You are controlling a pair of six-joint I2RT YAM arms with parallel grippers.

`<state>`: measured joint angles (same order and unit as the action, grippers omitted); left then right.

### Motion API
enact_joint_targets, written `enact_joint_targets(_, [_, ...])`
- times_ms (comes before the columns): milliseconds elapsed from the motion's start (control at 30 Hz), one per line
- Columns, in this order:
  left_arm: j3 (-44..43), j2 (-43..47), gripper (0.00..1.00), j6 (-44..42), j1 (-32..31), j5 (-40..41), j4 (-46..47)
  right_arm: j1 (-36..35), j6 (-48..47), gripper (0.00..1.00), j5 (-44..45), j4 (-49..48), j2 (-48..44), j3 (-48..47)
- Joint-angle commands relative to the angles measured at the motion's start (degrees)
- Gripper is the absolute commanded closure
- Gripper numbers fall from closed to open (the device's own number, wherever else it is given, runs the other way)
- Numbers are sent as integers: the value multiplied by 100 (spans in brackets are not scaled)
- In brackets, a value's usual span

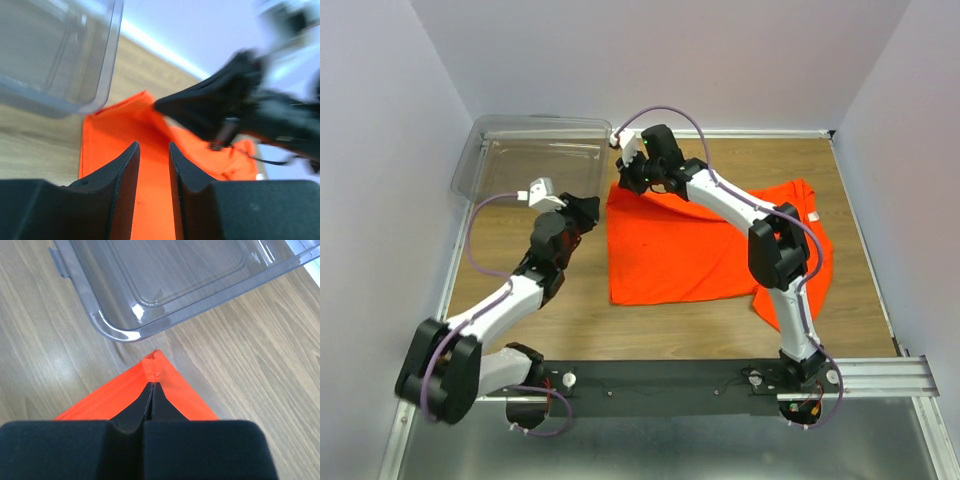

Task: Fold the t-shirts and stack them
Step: Fold the tshirt

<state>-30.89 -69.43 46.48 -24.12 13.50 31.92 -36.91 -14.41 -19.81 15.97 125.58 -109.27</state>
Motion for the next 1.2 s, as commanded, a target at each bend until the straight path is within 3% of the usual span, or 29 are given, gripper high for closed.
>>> enact_joint_targets(0, [416, 1156, 60, -341, 144, 408, -466, 17, 167, 99, -58, -94, 352, -330])
enact_joint_targets(367, [1111, 3162, 58, -403, 434, 408, -1706, 17, 351, 99, 540, -103, 828, -981])
enact_joint_targets(600, [1498, 4138, 57, -297, 478, 443, -2304, 8, 378, 99, 198, -94, 731, -815])
enact_joint_targets(1167, [1639, 4491, 56, -218, 496, 364, -2577, -185, 141, 99, -172, -94, 450, -86])
